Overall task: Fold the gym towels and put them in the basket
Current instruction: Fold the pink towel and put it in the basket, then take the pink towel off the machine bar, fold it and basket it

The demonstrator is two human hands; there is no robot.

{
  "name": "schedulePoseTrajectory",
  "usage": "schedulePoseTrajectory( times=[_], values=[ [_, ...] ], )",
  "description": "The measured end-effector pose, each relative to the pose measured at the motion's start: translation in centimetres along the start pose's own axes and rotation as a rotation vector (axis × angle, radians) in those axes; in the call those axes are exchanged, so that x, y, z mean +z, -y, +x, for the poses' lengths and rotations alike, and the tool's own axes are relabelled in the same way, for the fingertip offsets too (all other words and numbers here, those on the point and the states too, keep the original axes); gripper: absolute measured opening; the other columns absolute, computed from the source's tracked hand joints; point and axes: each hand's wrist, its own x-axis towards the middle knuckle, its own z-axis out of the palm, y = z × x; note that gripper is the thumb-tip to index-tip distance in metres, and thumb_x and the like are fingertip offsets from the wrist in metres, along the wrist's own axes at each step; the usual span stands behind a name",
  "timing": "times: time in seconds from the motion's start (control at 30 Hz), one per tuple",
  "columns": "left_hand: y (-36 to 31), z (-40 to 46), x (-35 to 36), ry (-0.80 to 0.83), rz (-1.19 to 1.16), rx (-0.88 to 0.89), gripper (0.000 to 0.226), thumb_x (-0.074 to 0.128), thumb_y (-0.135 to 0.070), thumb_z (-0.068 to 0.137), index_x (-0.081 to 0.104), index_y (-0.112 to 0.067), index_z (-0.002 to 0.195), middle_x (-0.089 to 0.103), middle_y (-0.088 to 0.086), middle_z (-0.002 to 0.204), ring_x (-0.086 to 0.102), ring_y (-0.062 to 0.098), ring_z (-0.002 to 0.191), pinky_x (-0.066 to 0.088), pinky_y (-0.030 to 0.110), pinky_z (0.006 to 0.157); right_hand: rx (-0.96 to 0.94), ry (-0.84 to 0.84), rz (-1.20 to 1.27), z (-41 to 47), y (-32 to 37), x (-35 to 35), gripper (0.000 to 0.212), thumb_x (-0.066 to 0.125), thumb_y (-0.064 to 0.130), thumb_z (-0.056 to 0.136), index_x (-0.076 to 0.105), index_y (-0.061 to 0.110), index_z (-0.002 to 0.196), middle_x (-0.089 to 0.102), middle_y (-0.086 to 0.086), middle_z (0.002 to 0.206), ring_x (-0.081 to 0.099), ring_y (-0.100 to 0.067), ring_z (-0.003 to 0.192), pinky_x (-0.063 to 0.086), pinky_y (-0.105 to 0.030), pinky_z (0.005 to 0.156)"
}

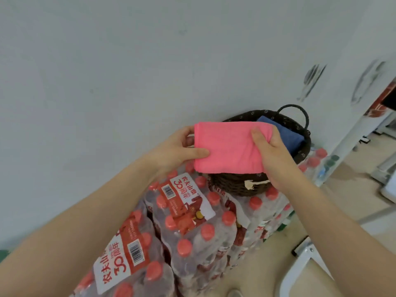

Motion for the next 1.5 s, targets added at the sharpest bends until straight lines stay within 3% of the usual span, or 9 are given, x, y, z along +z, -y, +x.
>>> schedulePoseTrajectory(
  times=[0.13,0.43,0.67,0.77,0.87,1.0,1.1,1.33,1.5],
  values=[
    [-2.4,6.3,3.5,-0.076,0.103,0.016,0.044,0.054,0.0,0.088,0.042,-0.01,0.129,0.059,0.0,0.102,0.06,0.011,0.09,0.052,0.021,0.078,0.052,-0.052,0.02,4.0,0.5,-4.5,0.024,0.057,0.022,0.09,0.05,0.02,0.113,0.06,0.003,0.105,0.057,-0.019,0.103,0.049,-0.033,0.087],
    [-2.1,19.0,9.4,0.066,1.108,-0.197,0.027,0.055,-0.009,0.084,0.054,-0.002,0.11,0.057,0.015,0.117,0.054,0.03,0.104,0.041,0.03,0.077,-0.011,0.395,-1.238,10.2,-0.4,-12.3,0.048,0.066,0.048,0.076,0.045,0.021,0.11,0.053,0.008,0.085,0.052,-0.015,0.082,0.042,-0.033,0.072],
    [-0.2,23.1,12.0,0.029,1.203,-0.29,0.034,0.046,-0.01,0.09,0.049,0.003,0.121,0.055,0.018,0.126,0.052,0.031,0.115,0.041,0.033,0.088,-0.194,0.391,-1.539,12.6,-2.8,-11.7,0.066,0.058,0.051,0.082,0.029,0.012,0.127,0.062,-0.007,0.104,0.061,-0.027,0.096,0.037,-0.031,0.063],
    [1.0,23.8,12.1,-0.027,1.218,-0.263,0.028,0.046,-0.015,0.09,0.05,0.001,0.113,0.057,0.017,0.12,0.055,0.031,0.109,0.041,0.034,0.082,-0.458,0.322,-1.686,13.0,-3.4,-11.5,0.071,0.075,0.052,0.065,0.05,0.012,0.117,0.064,-0.01,0.1,0.06,-0.029,0.094,0.043,-0.035,0.069],
    [1.4,23.6,12.1,-0.141,1.363,-0.279,0.029,0.049,-0.022,0.09,0.051,-0.002,0.11,0.058,0.015,0.116,0.058,0.032,0.105,0.043,0.037,0.075,-0.799,0.508,-1.673,14.2,-3.9,-11.8,0.039,0.083,0.03,0.052,0.069,0.019,0.086,0.068,-0.01,0.103,0.063,-0.029,0.099,0.051,-0.039,0.082],
    [0.6,22.9,11.9,0.004,1.485,-0.282,0.02,0.049,-0.02,0.088,0.061,-0.005,0.081,0.062,0.009,0.08,0.063,0.029,0.091,0.047,0.032,0.07,-0.681,0.9,-1.636,15.0,-4.7,-11.8,0.045,0.038,0.018,0.096,0.036,0.018,0.141,0.025,-0.003,0.154,0.009,-0.021,0.145,0.004,-0.046,0.115],
    [1.6,21.9,11.9,0.233,1.492,-0.3,0.027,0.046,-0.017,0.091,0.056,-0.005,0.112,0.062,0.012,0.109,0.058,0.028,0.104,0.044,0.031,0.085,-0.538,0.945,-1.718,15.1,-4.6,-11.5,0.052,0.029,0.03,0.099,0.016,0.019,0.148,0.003,0.001,0.158,-0.008,-0.017,0.145,-0.007,-0.045,0.115],
    [3.5,21.1,11.5,0.408,1.383,-0.396,0.066,0.036,-0.001,0.092,0.005,-0.013,0.148,0.018,0.013,0.154,0.033,0.027,0.135,0.032,0.035,0.109,-0.447,0.893,-1.86,14.9,-4.7,-10.9,0.054,0.026,0.033,0.1,0.005,0.022,0.149,-0.007,-0.001,0.158,-0.014,-0.02,0.145,-0.012,-0.048,0.113],
    [0.6,20.1,11.3,0.426,1.433,-0.414,0.058,0.032,0.002,0.089,0.025,-0.015,0.144,0.039,0.013,0.144,0.046,0.028,0.123,0.04,0.031,0.098,-0.524,0.845,-1.712,14.7,-3.5,-10.7,0.046,0.035,0.032,0.097,0.034,0.02,0.141,0.025,-0.004,0.153,0.012,-0.02,0.143,-0.001,-0.046,0.115]
  ],
)
